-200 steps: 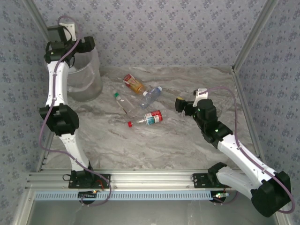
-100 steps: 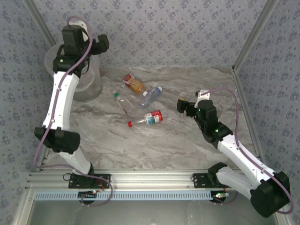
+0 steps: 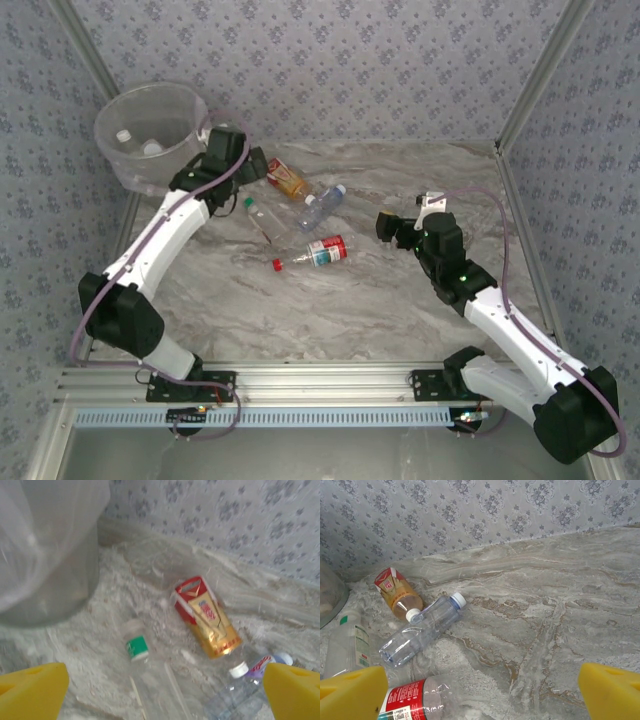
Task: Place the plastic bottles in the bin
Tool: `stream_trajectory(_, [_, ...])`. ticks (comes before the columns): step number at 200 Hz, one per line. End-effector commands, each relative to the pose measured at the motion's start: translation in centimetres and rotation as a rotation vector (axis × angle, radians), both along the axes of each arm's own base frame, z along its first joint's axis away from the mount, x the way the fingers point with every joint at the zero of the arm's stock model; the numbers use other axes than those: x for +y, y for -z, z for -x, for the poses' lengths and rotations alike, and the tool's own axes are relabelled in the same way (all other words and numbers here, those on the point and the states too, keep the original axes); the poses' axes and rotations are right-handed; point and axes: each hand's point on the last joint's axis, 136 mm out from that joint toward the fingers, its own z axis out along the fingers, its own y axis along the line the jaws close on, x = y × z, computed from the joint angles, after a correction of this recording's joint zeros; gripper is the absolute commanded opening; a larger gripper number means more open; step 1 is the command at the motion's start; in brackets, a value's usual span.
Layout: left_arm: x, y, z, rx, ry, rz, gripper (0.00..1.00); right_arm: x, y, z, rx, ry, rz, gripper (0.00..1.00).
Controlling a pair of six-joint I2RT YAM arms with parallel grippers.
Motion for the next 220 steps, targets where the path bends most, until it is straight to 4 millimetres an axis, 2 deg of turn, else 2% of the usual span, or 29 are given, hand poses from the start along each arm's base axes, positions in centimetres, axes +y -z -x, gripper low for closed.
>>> stream_trajectory(1, [0.5, 1.3, 0.5, -0.007, -0.131, 0.111, 1.0, -0.1, -0.1, -0.3, -0.008, -0.001, 0.0, 1.0])
stream_trajectory(46, [-0.9, 7.3, 1.3, 0.126, -0.169, 0.234, 0.99, -0.2, 0.3, -0.4, 0.005, 0.005, 0.015, 1.0])
stream_trajectory(76, [-2.4, 11.4, 1.2, 0.251, -0.178, 0.261, 1.0, -0.2, 0.7, -0.4, 0.015, 0.009, 0.01, 1.0])
stream_trajectory(102, [-3.8, 14.0, 0.7, 0.332, -0.187, 0.261, 0.99, -0.2, 0.8, -0.4, 0.022, 0.012, 0.013, 1.0])
stream_trajectory(148, [-4.6, 17.2, 0.6, 0.4, -0.24, 0.235, 0.99, -0.8, 0.9, 0.1, 0.032, 0.025, 0.031, 1.0])
stream_trajectory(179, [-5.0, 19.2, 0.7, 0.43, -0.23, 0.222, 0.94, -0.9, 1.1, 0.3, 0.034, 0.023, 0.034, 1.0])
stream_trajectory(220, [-5.3, 20.8, 0.8, 0.445, -0.215, 0.219, 0.83, 1.4, 0.2, 0.6, -0.013, -0.116, 0.027, 1.0])
